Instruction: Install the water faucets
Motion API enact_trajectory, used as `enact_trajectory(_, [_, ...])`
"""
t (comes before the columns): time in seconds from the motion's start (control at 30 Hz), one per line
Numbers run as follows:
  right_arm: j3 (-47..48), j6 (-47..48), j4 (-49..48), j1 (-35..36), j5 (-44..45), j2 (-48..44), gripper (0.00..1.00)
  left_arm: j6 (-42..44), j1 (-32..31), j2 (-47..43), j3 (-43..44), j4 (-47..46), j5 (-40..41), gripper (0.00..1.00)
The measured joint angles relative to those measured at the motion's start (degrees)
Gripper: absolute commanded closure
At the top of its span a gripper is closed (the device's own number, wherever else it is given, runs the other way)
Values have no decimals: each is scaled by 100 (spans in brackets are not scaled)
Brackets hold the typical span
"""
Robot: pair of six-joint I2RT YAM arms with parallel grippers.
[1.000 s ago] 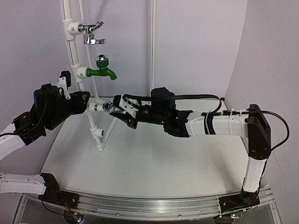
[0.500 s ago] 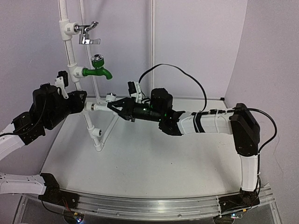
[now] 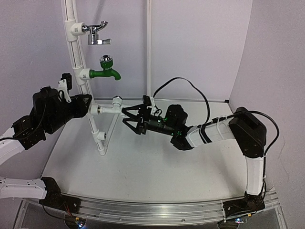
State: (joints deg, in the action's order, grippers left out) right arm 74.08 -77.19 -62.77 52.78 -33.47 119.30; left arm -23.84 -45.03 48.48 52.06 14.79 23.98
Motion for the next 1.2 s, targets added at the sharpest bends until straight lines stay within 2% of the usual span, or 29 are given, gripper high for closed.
enact_trajectory(0.07, [-452, 909, 235, -71, -27, -434, 14, 3, -5, -10, -3, 0, -47, 100])
enact_trajectory(0.2, [-910, 3385, 1184, -146, 44, -1408, 12, -16, -3, -12, -3, -4, -90, 100])
enact_trajectory(0.37, [-932, 7524, 2248, 9, 133, -2386, 10, -17, -3, -37, -3, 6, -182, 100])
enact_trajectory(0.53, [-637, 11011, 2935, 203, 256, -2390, 8, -22, -3, -36, -3, 13, -259, 100])
enact_trajectory(0.63, [-364, 12522, 3136, 216, 276, -2056, 8, -24, -3, -29, -3, 9, -287, 100])
enact_trajectory(0.83, [95, 14574, 2992, 211, 457, -1156, 7, -24, -3, -10, -3, 4, -298, 100])
enact_trajectory(1.07, [395, 15501, 2257, 190, 623, -622, 9, -52, 1, -10, -3, 2, -267, 100])
enact_trajectory(1.2, [681, 15678, 1940, 223, 720, -410, 12, -31, -5, -10, -3, 1, -329, 100])
